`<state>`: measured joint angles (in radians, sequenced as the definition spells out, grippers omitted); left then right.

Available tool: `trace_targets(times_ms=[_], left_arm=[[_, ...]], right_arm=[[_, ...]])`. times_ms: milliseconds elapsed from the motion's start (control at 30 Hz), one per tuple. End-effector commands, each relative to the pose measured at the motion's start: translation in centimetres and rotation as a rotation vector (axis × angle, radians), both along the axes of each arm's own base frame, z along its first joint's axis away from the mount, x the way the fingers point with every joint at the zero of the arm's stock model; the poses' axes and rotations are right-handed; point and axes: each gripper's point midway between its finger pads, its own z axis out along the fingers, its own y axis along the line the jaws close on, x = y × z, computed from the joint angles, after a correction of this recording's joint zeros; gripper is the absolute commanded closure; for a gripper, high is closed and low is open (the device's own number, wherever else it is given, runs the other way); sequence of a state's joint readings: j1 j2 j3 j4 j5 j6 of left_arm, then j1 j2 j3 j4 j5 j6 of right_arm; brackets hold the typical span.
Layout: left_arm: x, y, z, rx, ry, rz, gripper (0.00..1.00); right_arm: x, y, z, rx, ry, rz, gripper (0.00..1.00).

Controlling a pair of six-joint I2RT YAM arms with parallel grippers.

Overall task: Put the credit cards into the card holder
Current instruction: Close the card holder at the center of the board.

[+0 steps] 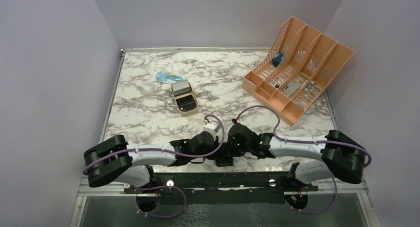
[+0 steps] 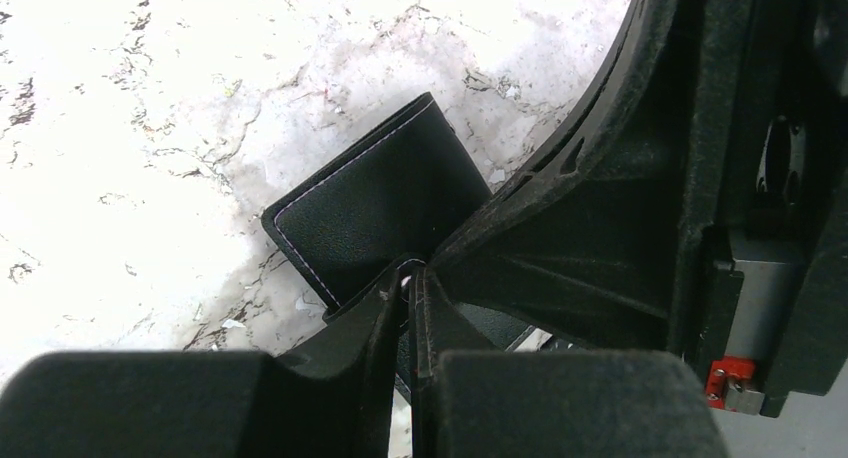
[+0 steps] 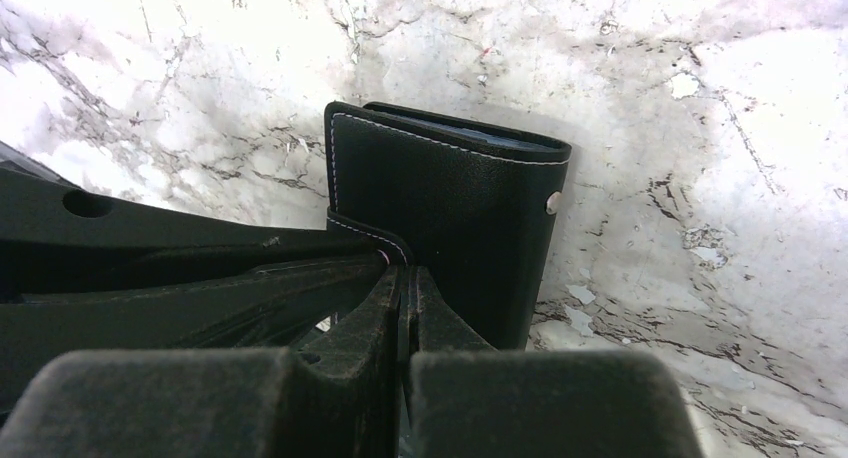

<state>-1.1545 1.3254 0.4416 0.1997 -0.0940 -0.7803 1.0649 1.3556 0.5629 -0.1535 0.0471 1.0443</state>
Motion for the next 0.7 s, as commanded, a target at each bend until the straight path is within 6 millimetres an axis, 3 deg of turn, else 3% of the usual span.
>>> trace_targets(times_ms=[0,167,467,667], left_arm=[[-6.5,5.5,-7.4,0.251,0.224,-0.097,0.90],[-7.6,5.8,-8.1,0.264,0.250,-0.105,0.90],[-7.8,6.5,-7.0,0.221,0.242,-0.072,0.90],[-7.4,6.9,-7.0,0.242,0.225,-0.055,0.90]], right_arm=[[-1.1,-1.6,-2.6,-0.065,0.054,-0.014,0.99],[-1.4,-1.9,-2.6,-0.065,0.059,-0.017,0.99],[-0.7,-0.9,-0.8,-0.021,0.010,0.010,0.99],[0.7,0.0,2.1,0.001,-0.078,0.024,0.83]])
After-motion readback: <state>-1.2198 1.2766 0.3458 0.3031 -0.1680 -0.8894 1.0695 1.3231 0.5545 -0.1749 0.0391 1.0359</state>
